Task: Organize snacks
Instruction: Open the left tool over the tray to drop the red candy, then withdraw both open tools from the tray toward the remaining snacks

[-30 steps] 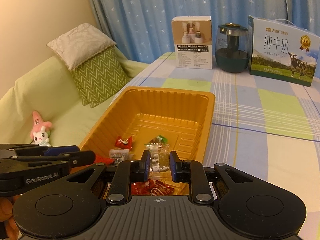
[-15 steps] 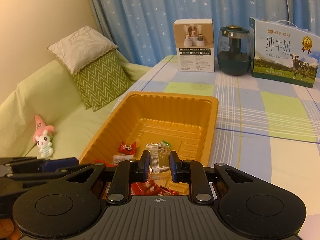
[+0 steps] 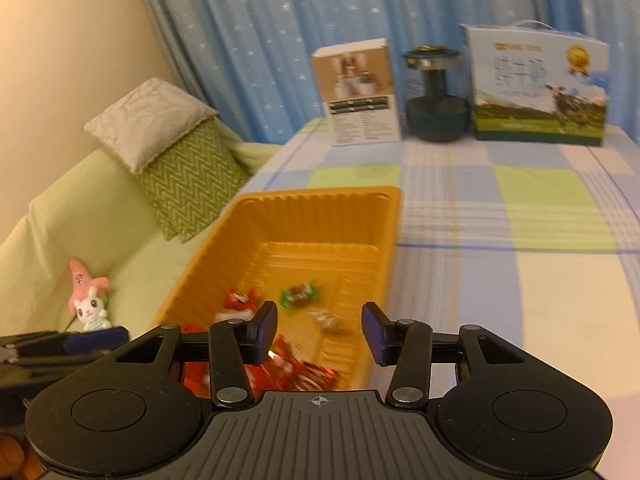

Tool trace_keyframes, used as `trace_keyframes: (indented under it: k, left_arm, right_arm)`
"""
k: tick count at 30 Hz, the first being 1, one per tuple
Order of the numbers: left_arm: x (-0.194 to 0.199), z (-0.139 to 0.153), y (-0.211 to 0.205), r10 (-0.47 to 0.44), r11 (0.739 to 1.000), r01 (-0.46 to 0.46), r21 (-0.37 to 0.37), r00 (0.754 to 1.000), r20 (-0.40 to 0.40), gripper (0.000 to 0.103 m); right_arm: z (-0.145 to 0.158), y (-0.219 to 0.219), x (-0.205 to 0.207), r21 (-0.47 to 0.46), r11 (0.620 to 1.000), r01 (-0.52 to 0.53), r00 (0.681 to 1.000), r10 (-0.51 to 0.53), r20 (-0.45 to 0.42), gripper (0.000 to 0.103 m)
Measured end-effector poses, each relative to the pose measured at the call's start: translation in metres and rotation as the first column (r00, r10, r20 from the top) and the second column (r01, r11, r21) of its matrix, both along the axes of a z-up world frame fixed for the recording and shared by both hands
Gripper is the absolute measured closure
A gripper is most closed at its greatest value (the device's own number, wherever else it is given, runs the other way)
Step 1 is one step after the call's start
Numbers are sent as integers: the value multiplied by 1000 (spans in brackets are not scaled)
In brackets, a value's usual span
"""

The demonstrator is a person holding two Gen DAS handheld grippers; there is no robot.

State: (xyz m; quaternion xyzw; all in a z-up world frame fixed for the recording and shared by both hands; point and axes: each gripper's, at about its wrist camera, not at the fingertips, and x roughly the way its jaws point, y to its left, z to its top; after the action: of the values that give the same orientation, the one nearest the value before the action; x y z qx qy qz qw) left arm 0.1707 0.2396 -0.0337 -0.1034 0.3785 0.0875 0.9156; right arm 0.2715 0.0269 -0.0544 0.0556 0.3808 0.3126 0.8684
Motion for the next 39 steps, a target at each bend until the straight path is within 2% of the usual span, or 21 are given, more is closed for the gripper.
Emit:
trace_keyframes:
  k: [10,19,27,34,39]
  left_arm:
    - [-20,19,-27,-19,1000,19,12,999,27,38]
    - [-33,35,-59,-49,999,48,23,998,45,32]
    - [-35,37,-90,-85,996,84,16,995,49,23]
    - [-27,39,-130,-145,989,146,-2,987,75,10]
    - [-13,36,-165,-194,981,195,-12,978,82,5]
  right_arm:
    - [11,-53,-33,2,997,71,997,-71,2,55]
    - [26,-92,-57,-8,993,119,992,-119,31,53]
    - [32,-125,-70,-22,986,166,985,-165,54,47]
    - [32,-169,-75,-41,968,247,968,-244,64,41]
    - [30,-211,-73,-52,943,328,944,-325,60,36]
